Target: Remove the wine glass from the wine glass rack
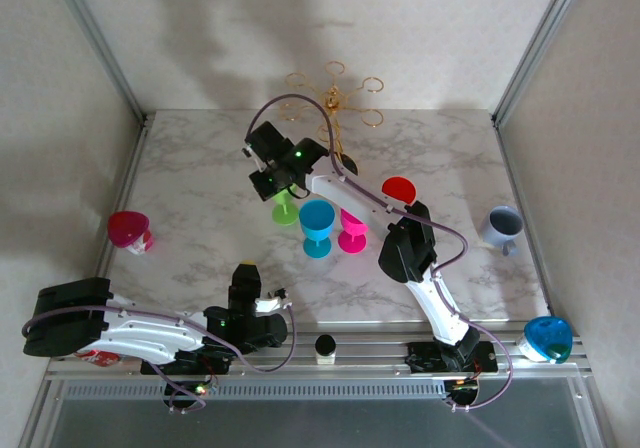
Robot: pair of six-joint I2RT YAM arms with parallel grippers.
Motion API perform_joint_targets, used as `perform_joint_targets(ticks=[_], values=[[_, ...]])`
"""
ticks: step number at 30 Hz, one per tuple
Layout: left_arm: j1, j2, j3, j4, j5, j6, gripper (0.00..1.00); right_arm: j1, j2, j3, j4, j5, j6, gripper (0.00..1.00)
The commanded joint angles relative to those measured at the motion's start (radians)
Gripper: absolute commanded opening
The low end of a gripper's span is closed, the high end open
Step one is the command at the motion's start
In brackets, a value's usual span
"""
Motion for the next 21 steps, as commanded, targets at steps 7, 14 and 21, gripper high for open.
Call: perform_joint_targets(ticks=[7, 14, 21], values=[[-0.008, -0.012, 0.014, 0.012, -0.007, -0.007, 0.41, 0.012, 0.016, -0.019, 0.015, 0.024, 0.013, 0.23], [-0.008, -0.012, 0.014, 0.015, -0.005, -0.005, 0.41, 0.013, -0.004, -0.022, 0.007, 0.035, 0.013, 0.32], [-0.008, -0.014, 0.024, 0.027, -0.008, -0.007, 0.41, 0.014, -0.052, -0.018, -0.008, 0.048, 0.011, 0.36]])
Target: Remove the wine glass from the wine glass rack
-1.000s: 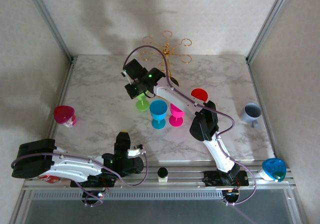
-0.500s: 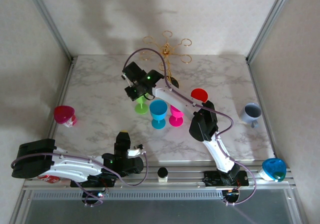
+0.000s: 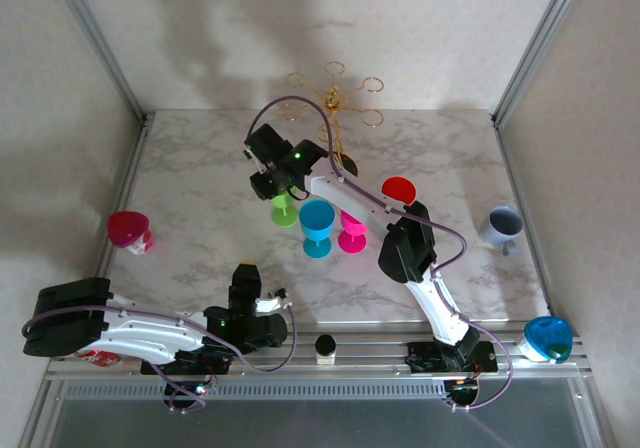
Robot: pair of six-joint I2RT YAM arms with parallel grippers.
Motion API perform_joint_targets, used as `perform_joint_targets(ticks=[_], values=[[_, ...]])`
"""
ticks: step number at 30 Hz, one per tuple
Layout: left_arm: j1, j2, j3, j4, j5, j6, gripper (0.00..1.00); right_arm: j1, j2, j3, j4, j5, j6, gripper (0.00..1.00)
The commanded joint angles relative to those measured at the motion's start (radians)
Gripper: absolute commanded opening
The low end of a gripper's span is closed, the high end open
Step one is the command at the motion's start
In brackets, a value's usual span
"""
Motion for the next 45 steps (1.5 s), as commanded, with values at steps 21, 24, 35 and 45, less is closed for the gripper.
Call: perform_joint_targets(ticks=[21, 24, 35, 45], values=[[0.080, -0.056, 0.398, -0.006, -0.055, -0.278, 0.41, -0.001, -0.355, -0.060, -0.022, 0.017, 0.003, 0.46], [0.154, -0.062, 0.504, 0.011, -0.009, -0.351, 0.44, -0.030, -0.449, -0.137, 0.000, 0.025, 0.011, 0.47], [0.606, -0.090, 0.760, 0.071, 0.337, -0.644, 0.57, -0.283, -0.838, -0.557, 0.117, -0.001, 0.094, 0.49], [1.143, -0.052, 0.795, 0.022, 0.861, -0.971, 0.67, -0.617, -0.991, -0.827, 0.185, -0.118, 0.135, 0.50]])
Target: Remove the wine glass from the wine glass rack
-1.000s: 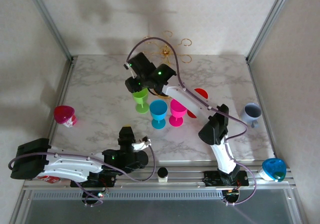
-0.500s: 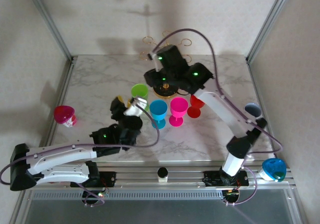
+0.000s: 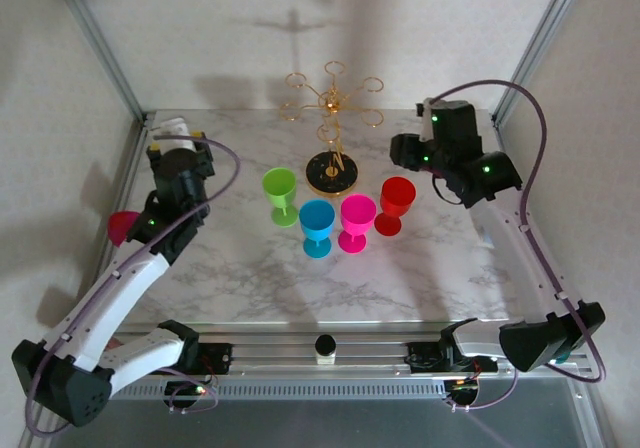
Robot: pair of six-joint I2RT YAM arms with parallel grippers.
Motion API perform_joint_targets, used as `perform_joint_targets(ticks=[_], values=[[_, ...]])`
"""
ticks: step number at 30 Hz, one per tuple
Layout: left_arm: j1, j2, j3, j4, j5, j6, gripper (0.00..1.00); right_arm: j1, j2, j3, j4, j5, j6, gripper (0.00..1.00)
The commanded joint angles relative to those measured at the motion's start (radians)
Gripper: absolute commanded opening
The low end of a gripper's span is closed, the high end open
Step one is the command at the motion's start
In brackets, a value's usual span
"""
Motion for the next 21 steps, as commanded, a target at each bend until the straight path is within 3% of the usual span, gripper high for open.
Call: perform_joint_targets(ticks=[1, 6, 10, 13, 21], values=[[0.095, 0.034, 0.035, -0.008, 0.229, -0.131, 0.69, -0.080, -0.028, -0.078, 0.069, -0.051, 0.027, 0.50], [0.190, 0.115, 0.031, 0.047, 0.297, -0.153, 0.79, -0.155, -0.022, -0.175, 0.143, 0.016, 0.004, 0.55], [0.249, 0.173, 0.002, 0.118, 0.317, -0.162, 1.00, -0.209, -0.008, -0.252, 0.228, 0.058, -0.025, 0.80], [0.286, 0.211, -0.012, 0.163, 0.322, -0.173, 1.00, -0.259, 0.014, -0.304, 0.293, 0.063, -0.027, 0.92], [0.295, 0.244, -0.092, 0.305, 0.237, -0.129, 1.00, -0.280, 0.016, -0.448, 0.482, 0.150, -0.067, 0.95]])
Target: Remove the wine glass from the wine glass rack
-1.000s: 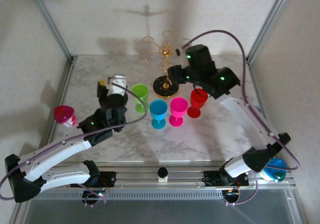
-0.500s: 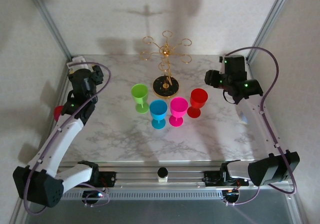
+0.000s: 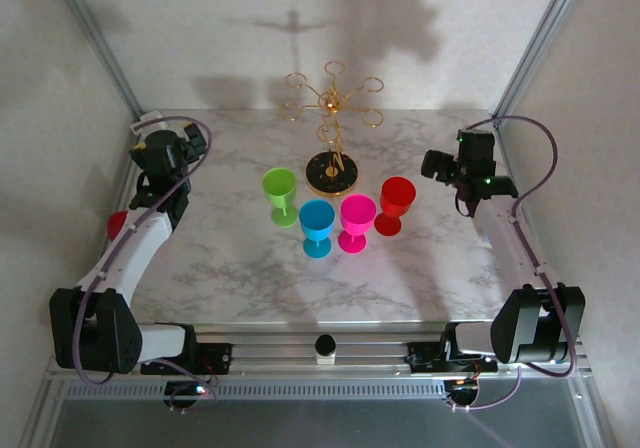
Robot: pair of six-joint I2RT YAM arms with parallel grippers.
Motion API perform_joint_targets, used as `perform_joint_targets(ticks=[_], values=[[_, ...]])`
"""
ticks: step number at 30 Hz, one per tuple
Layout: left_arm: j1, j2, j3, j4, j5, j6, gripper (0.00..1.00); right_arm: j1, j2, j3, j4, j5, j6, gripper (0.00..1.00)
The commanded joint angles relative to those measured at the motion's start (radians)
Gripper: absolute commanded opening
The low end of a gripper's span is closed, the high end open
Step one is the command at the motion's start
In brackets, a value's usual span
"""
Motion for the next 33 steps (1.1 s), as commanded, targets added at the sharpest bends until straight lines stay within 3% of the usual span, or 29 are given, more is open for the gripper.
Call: perform_joint_targets(ticks=[1, 6, 12, 33], values=[[0.005, -0.012, -0.059, 0.119, -0.053, 0.024, 1.00, -0.004, -0.001, -0.049, 0.125, 0.057, -0.032, 0.95], [0.005, -0.027, -0.155, 0.171, -0.087, 0.062, 1.00, -0.025, -0.015, -0.126, 0.194, 0.075, -0.041, 0.96], [0.005, -0.037, -0.331, 0.358, -0.101, 0.060, 1.00, -0.045, -0.030, -0.220, 0.309, 0.085, -0.032, 0.96], [0.002, 0.059, -0.550, 0.720, -0.075, 0.078, 1.00, -0.055, 0.048, -0.449, 0.686, 0.162, -0.031, 0.97]])
